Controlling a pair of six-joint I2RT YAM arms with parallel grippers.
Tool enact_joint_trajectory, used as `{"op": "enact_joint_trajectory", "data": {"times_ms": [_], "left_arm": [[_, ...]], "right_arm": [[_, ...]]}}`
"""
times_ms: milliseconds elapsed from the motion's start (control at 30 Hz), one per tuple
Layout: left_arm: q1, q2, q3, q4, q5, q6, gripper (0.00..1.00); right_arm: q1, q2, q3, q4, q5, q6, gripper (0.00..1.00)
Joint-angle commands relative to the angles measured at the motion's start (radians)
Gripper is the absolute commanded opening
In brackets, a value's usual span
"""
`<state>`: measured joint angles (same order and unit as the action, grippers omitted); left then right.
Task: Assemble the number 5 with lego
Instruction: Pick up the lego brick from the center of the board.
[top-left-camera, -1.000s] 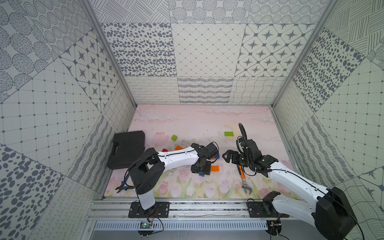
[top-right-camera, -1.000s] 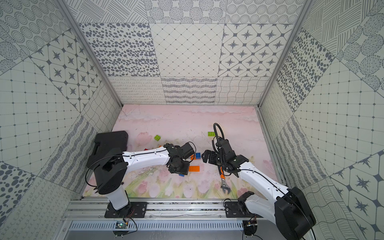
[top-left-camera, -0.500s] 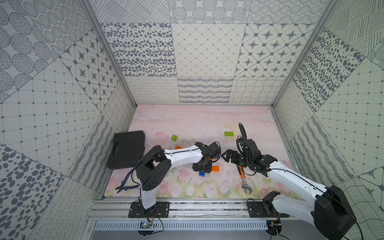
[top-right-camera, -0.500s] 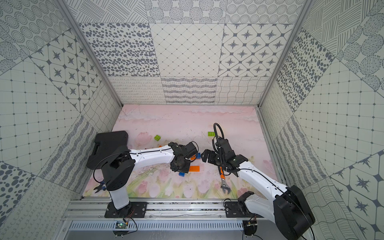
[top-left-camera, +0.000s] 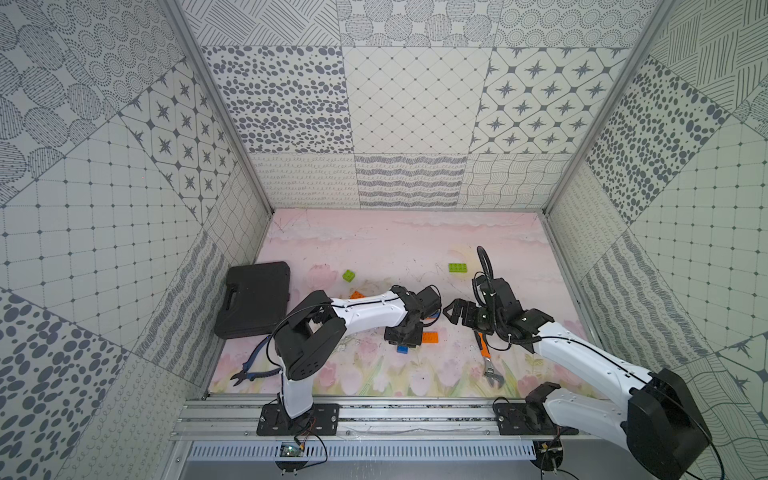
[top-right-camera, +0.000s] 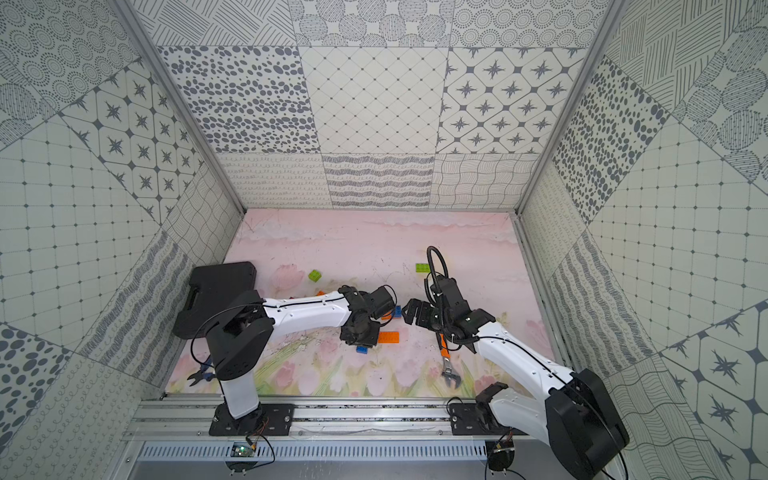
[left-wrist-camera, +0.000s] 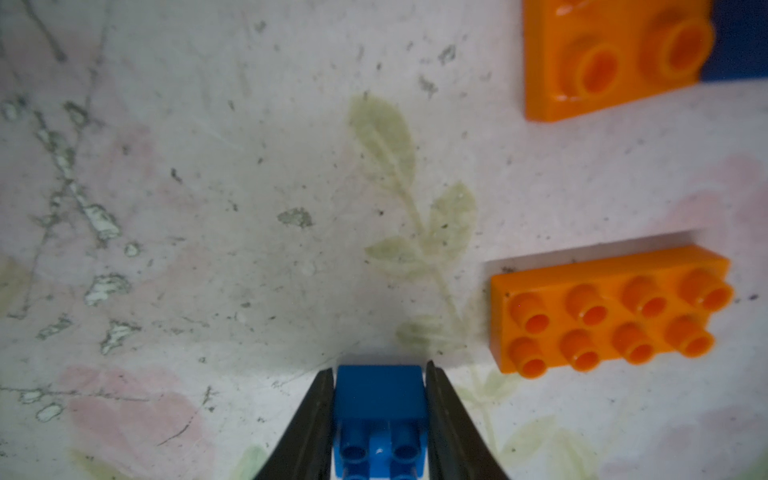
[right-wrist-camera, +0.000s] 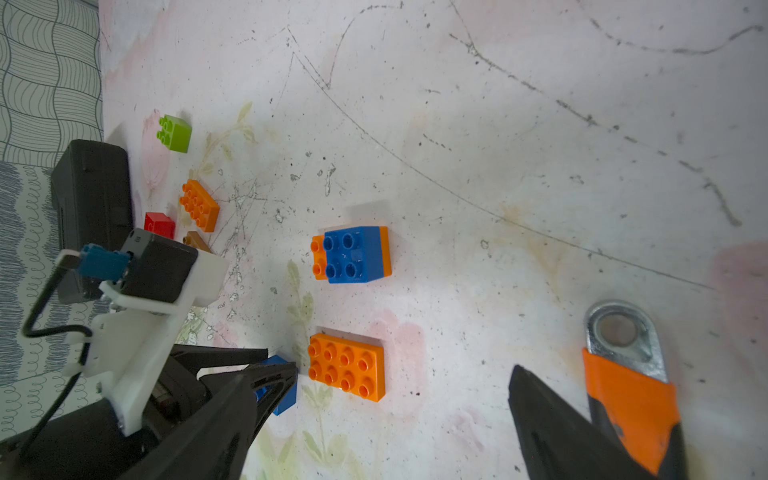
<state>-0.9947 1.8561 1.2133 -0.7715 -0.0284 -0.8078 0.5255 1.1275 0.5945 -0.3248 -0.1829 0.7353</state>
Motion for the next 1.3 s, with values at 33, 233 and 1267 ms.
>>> {"op": "enact_joint_trajectory", "data": {"times_ms": [33,233,1267], "left_arm": [[-0.005,-0.011,-0.016,-0.048,0.017,-0.026,0.46],[-0.005,-0.034,-0.035,-0.049,0.009,-0.047,0.51],[-0.012,0.061,0.211,-0.055,0.090,-0.230,0.25]], "right_arm": [[-0.007,0.016,0.003,0.027,0.002,0.018,0.99],[-0.007,0.029,0.005,0.029,-0.006,0.018,0.99],[-0.138,-0.026,-0.015,-0.103,0.003,-0.050,0.99]]}}
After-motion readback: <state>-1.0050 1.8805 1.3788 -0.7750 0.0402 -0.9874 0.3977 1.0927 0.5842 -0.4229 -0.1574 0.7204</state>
